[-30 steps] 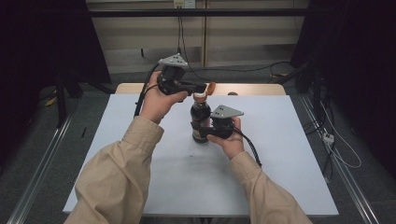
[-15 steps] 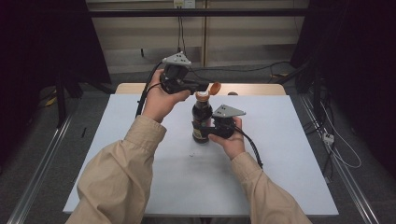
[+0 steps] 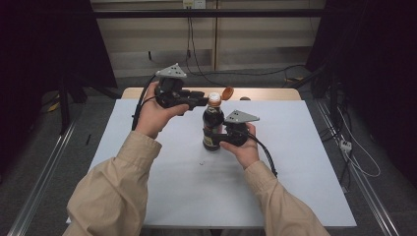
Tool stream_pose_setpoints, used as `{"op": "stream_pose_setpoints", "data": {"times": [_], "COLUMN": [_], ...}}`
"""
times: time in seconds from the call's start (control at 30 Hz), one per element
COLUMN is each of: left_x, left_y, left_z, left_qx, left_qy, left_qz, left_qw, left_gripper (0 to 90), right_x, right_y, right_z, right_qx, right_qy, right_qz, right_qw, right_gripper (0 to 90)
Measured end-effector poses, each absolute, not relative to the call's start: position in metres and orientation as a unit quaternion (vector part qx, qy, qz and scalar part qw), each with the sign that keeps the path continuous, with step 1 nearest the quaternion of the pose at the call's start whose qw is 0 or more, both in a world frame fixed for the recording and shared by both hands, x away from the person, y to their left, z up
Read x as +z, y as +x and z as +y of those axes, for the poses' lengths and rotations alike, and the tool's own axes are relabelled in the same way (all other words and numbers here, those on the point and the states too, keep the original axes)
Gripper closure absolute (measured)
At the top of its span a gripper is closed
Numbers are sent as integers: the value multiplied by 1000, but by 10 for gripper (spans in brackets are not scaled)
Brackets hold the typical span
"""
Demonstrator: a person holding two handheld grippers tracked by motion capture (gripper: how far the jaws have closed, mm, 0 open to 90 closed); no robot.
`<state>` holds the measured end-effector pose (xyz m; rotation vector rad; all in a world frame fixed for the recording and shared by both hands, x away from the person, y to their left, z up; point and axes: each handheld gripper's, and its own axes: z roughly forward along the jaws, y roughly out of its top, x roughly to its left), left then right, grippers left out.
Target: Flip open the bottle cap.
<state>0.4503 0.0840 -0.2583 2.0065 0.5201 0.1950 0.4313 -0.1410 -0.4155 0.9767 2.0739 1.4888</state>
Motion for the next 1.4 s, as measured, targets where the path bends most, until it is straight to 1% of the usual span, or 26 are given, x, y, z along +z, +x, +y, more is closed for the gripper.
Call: {"op": "stream_pose_setpoints", "data": {"times": [0.07, 0.13, 0.23, 0.4, 0.47, 0.57, 0.7, 0.93, 1.4], "left_x": [-261, -265, -272, -284, -288, -294, -303, -324, -358], "left_y": [448, 446, 443, 437, 435, 431, 427, 420, 400], "left_z": [90, 95, 103, 111, 113, 116, 121, 130, 148], "left_qx": [85, 88, 93, 98, 96, 101, 102, 96, 88], "left_qy": [833, 830, 828, 827, 828, 830, 829, 828, 832], "left_qz": [217, 221, 230, 234, 232, 231, 235, 247, 248], "left_qw": [502, 504, 504, 502, 502, 498, 498, 494, 488], "left_gripper": [595, 556, 441, 349, 328, 286, 248, 205, 195], "right_x": [-416, -416, -415, -415, -415, -413, -414, -412, -416], "right_y": [430, 429, 423, 415, 412, 406, 399, 383, 356], "right_z": [-143, -147, -151, -167, -174, -184, -193, -201, -216], "right_qx": [517, 517, 514, 512, 514, 513, 502, 501, 499], "right_qy": [354, 356, 357, 361, 365, 369, 365, 356, 349], "right_qz": [753, 752, 754, 752, 750, 747, 756, 761, 767], "right_qw": [204, 201, 201, 205, 200, 206, 209, 208, 203], "right_gripper": [212, 209, 202, 188, 186, 187, 182, 183, 177]}}
